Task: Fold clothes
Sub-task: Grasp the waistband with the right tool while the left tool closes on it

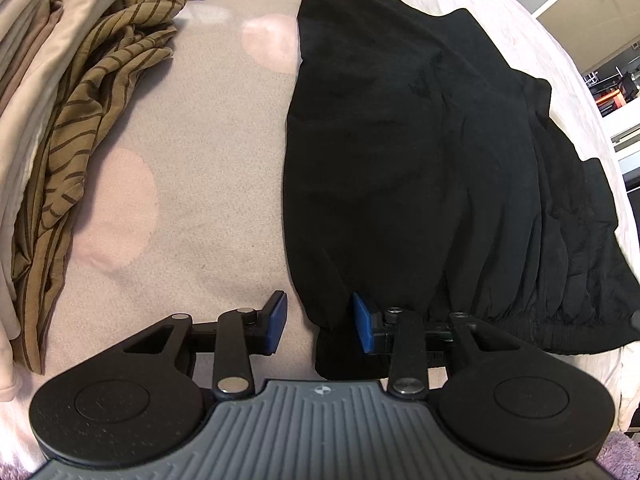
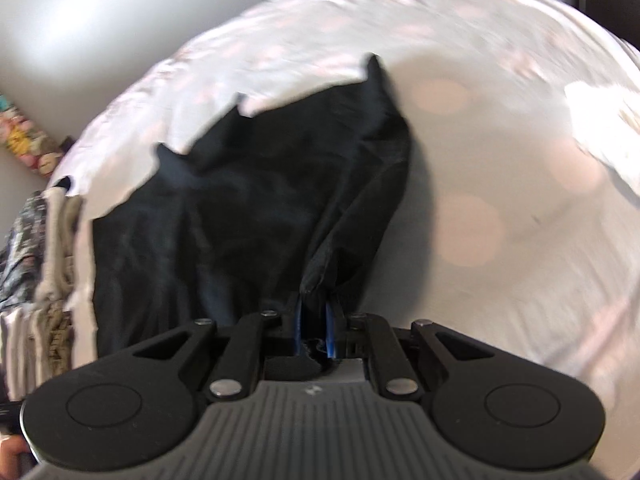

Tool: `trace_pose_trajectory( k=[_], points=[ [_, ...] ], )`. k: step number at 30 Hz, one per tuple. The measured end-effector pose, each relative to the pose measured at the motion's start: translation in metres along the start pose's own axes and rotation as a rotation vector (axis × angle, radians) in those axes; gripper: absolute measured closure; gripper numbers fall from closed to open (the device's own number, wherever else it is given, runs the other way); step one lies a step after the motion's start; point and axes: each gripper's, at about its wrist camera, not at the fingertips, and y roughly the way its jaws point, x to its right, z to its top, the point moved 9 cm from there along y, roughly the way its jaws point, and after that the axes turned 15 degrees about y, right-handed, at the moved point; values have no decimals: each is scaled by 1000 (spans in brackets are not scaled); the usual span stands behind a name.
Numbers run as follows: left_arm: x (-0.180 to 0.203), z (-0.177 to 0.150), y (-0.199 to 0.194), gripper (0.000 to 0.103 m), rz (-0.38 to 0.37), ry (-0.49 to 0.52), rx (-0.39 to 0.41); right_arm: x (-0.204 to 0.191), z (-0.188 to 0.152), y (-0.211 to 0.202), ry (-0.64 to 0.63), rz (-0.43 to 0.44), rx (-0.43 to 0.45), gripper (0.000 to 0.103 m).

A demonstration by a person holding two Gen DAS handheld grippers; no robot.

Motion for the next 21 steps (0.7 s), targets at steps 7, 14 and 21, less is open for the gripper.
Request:
trace_pose_trajectory(
  k=[7,14,21],
  points=[
    [-2,0,0,69,-2,3,-4,-84,-28,-6,-161,137,-35,90],
    [-3,1,1,69,-7,2,-1,-152,-95,26,-409,162,-125,90],
    [-3,2,0,69,-15,5,2,-168,-162,76,-513,129,-246,90]
  ],
)
